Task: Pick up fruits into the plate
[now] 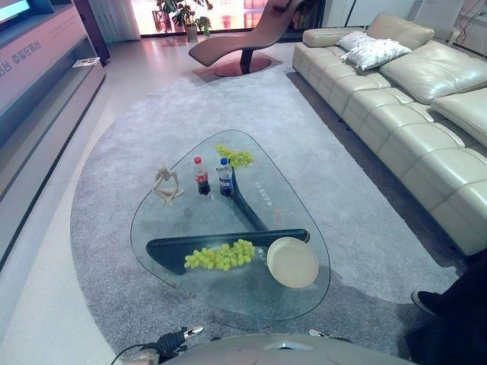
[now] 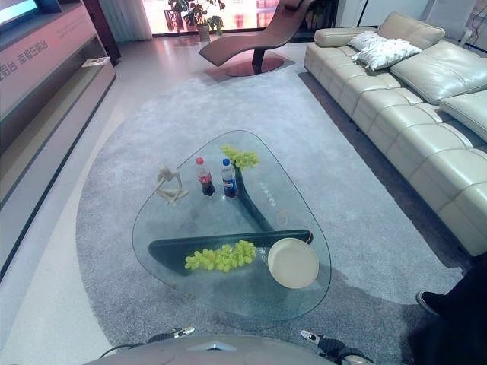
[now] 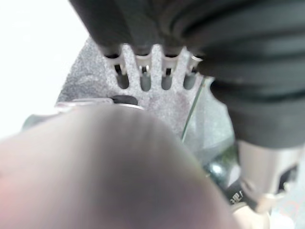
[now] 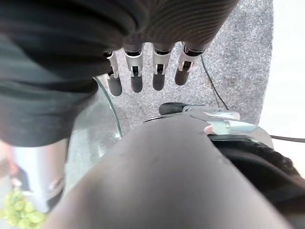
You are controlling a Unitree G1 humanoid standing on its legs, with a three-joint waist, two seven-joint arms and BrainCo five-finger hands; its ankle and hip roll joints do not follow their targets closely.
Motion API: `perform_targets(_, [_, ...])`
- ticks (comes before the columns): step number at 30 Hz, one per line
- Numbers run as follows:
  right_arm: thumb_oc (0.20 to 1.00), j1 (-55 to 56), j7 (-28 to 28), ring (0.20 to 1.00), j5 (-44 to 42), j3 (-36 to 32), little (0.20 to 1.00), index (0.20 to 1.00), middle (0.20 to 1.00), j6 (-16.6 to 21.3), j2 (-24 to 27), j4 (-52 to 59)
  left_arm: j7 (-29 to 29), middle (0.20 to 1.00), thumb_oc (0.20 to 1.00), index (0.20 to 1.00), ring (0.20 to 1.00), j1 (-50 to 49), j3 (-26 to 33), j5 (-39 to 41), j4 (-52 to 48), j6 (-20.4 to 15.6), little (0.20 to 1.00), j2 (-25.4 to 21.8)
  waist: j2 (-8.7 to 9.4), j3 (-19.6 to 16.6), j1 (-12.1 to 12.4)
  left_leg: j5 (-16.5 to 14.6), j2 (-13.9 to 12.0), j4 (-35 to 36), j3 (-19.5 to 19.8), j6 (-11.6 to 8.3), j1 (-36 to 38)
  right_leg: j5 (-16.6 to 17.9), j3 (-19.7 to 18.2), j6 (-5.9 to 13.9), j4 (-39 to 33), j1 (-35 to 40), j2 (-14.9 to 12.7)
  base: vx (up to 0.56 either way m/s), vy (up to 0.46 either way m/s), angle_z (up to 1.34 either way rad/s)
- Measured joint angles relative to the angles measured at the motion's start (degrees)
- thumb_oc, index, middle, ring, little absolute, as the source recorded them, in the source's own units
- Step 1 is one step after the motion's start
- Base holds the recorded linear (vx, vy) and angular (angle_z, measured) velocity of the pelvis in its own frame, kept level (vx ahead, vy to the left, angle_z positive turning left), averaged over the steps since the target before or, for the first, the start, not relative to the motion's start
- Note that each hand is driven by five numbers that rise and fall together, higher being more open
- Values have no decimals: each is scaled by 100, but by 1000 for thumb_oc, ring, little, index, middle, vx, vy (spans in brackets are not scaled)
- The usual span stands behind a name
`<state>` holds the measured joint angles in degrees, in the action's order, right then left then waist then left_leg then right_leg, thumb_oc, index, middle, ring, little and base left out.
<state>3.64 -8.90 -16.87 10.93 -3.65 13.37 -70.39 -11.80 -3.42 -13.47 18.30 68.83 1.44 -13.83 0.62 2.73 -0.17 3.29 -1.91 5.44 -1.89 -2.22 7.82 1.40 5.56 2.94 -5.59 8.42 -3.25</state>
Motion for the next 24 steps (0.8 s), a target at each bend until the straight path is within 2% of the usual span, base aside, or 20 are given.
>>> perform_targets(2, [1000,5,0,1000,1,1,1000,1000,1000,-1,-3,1,73,1000,1000,1000,1000,3,0,-27,6,89,1000,0,4,-11,-2,0,0,0,0,0,0,0,0,0,0,0,0,0,0,0])
perform_targets(8, [1000,6,-5,1000,1,2,1000,1000,1000,-7,-11,-9,174,1000,1000,1000,1000,1,24,-98,20,63,1000,1,27,-15,1,1,0,0,0,-1,2,12,1,18,0,-2,0,5,-1,0])
perform_targets(12, [1000,10,-30,1000,1,4,1000,1000,1000,-6,-13,-49,469,1000,1000,1000,1000,1,24,-306,53,64,1000,1,49,-15,2,0,0,0,-1,-2,1,-3,0,4,0,-1,1,51,-6,0])
perform_targets(19, [1000,10,-29,1000,4,24,1000,1000,1000,-7,-18,-50,930,1000,1000,1000,1000,55,-42,-1171,166,48,1000,-16,103,12,-7,0,0,-1,-29,-2,5,-6,-31,10,1,-25,2,47,-3,-2])
perform_targets(24, [1000,-121,-33,1000,-7,132,1000,1000,1000,-13,-1,-46,1378,1000,1000,1000,1000,366,-355,-1726,147,-174,1000,-82,145,221,-22,-13,-7,-3,-110,-36,-88,-4,-118,14,7,-164,10,4,-8,-8])
